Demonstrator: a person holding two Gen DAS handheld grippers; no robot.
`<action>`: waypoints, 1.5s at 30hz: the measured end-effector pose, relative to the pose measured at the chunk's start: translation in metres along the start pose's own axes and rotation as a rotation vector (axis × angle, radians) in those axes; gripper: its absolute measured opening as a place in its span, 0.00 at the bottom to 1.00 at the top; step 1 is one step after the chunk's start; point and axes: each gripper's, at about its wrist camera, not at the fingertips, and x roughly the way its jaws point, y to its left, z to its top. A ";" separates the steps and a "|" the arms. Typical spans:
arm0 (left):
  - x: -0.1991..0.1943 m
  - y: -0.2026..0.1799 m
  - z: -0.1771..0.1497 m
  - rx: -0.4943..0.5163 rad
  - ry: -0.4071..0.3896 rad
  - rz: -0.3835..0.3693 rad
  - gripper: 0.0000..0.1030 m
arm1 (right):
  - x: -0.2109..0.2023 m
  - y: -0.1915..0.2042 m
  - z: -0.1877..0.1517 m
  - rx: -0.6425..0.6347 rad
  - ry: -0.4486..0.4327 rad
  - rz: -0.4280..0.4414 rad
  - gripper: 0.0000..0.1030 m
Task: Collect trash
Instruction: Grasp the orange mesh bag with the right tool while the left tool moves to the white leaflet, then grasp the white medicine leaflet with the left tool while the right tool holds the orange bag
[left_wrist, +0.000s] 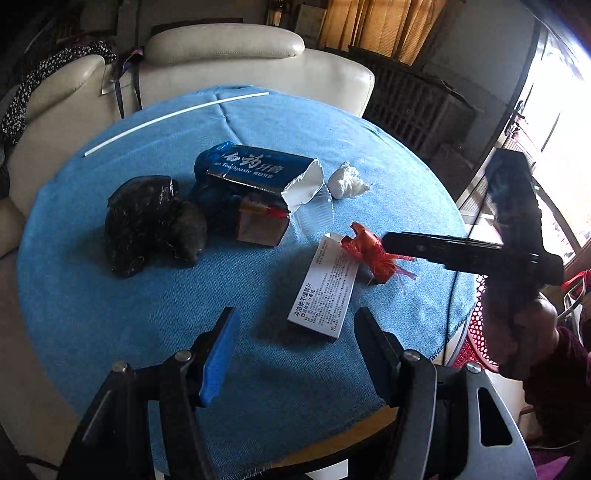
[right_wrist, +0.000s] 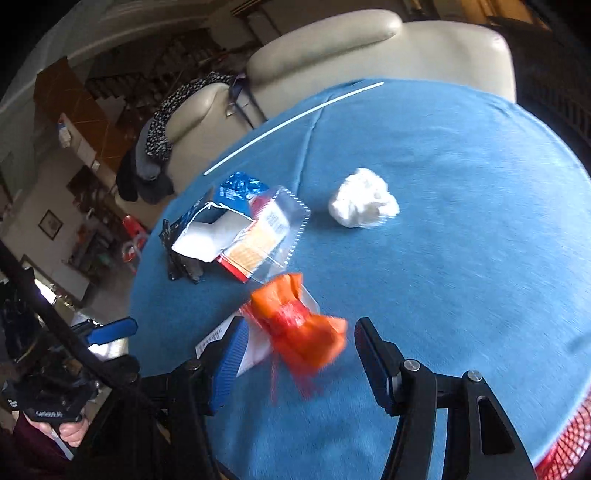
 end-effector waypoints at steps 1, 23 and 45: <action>0.001 0.000 0.000 0.003 0.005 -0.003 0.63 | 0.006 0.001 0.002 -0.007 0.007 0.005 0.62; 0.071 -0.031 0.023 0.062 0.119 -0.066 0.65 | -0.055 -0.026 -0.050 0.190 -0.131 0.008 0.40; 0.076 -0.044 0.023 0.126 0.069 0.045 0.70 | -0.068 -0.025 -0.081 0.245 -0.149 0.038 0.40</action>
